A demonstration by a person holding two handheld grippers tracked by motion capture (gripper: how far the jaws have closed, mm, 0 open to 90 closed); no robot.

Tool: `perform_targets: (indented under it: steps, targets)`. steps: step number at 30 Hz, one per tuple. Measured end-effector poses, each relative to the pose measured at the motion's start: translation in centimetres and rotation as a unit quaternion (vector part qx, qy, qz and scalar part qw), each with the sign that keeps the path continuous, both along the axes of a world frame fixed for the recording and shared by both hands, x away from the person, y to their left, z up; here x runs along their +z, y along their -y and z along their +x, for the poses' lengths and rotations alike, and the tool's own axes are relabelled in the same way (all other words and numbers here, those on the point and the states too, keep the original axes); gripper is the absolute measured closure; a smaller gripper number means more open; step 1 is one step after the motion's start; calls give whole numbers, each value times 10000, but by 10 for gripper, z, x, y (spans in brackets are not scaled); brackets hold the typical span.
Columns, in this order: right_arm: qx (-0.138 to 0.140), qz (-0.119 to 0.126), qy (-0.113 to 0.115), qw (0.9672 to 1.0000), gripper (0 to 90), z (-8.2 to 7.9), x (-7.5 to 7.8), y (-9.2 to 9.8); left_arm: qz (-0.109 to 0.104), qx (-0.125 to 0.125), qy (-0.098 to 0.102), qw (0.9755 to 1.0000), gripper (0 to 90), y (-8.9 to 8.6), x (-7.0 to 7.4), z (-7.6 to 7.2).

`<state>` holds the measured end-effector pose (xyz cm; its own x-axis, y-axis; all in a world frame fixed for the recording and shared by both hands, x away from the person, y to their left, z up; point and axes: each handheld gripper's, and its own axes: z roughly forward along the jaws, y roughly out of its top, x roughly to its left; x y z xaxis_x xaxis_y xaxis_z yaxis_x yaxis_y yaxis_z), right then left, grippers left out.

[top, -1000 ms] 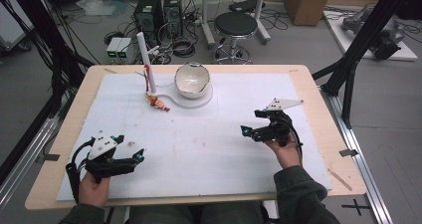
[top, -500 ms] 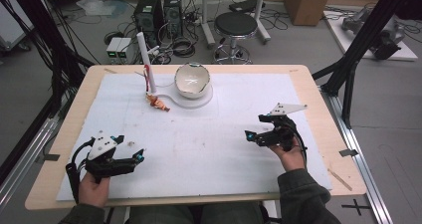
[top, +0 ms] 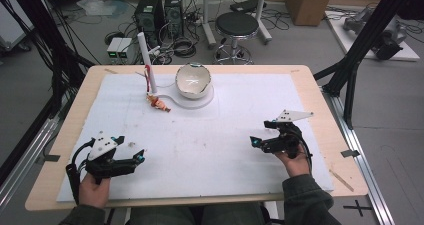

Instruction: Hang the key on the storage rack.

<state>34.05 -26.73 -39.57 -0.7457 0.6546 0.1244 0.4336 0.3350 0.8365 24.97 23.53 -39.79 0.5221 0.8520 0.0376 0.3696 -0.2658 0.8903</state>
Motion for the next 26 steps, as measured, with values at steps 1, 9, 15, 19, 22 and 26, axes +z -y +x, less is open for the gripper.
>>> perform_targets:
  steps: [1,9,15,19,22,26]
  targets:
    - [0,12,4,10000,111,-1,-1,1,-3,-4,-9,10000,196,0,0,0]
    - [-80,130,45,9999,112,-11,-3,10,-17,-7,-21,10000,196,-1,-1,-1]
    - [-85,70,40,9999,111,-18,-6,14,-27,-52,-59,10000,196,0,-2,-2]
    - [-131,101,87,9998,111,-23,-6,19,-27,-107,-58,9999,195,-1,-2,-2]
    - [-166,105,51,9998,112,-27,-7,20,-59,-104,-72,9999,195,-2,-3,-3]
    - [-114,85,111,9998,112,-28,-8,20,-49,-111,-85,9999,195,-2,-3,-3]
